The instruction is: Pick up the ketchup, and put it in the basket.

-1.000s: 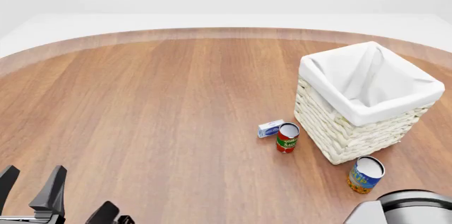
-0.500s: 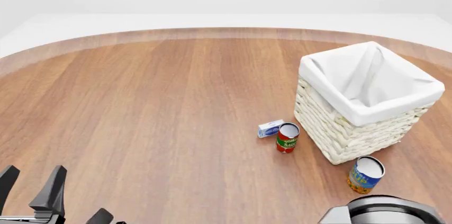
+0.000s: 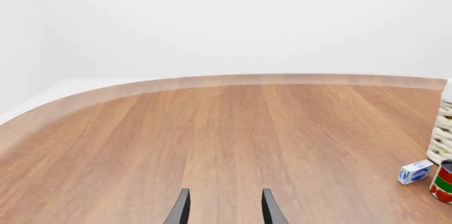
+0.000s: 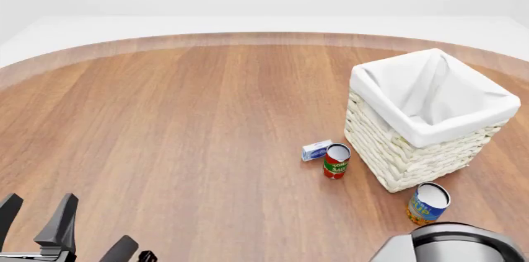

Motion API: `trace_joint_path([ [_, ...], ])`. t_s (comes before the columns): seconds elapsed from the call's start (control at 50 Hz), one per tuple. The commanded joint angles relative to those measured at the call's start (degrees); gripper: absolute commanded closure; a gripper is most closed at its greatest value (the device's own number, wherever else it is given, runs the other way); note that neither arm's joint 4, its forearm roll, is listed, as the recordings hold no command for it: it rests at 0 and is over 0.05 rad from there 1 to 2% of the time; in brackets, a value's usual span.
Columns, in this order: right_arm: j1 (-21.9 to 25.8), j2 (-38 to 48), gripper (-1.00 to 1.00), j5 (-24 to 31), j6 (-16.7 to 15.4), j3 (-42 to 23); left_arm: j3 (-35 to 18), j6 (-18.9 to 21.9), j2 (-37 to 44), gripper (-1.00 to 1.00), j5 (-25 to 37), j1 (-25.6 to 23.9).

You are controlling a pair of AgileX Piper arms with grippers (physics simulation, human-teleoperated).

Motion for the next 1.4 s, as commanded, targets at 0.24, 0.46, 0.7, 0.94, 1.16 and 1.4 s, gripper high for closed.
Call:
trace_joint_path([
  [0.24,-2.3,-4.2,1.00,-2.3,0.6,4.7,0.0,0.0,0.0,-1.00,0.0,0.0],
  [0.46,-5.0,-5.8,1.00,-4.2,1.3,7.8,0.0,0.0,0.0,-1.00,0.0,0.0],
  [0.7,-10.6,-11.5,1.00,-7.8,2.1,14.4,0.0,0.0,0.0,-1.00,0.0,0.0],
  [0.94,-18.5,-23.2,1.00,-9.9,3.9,22.2,0.0,0.0,0.0,-1.00,0.0,0.0],
  [1.16,-22.6,-35.9,1.00,-9.1,3.2,29.1,0.0,0.0,0.0,-1.00,0.0,0.0],
  [1.4,-24.2,-51.3,1.00,-5.8,0.7,35.1,0.0,0.0,0.0,-1.00,0.0,0.0],
])
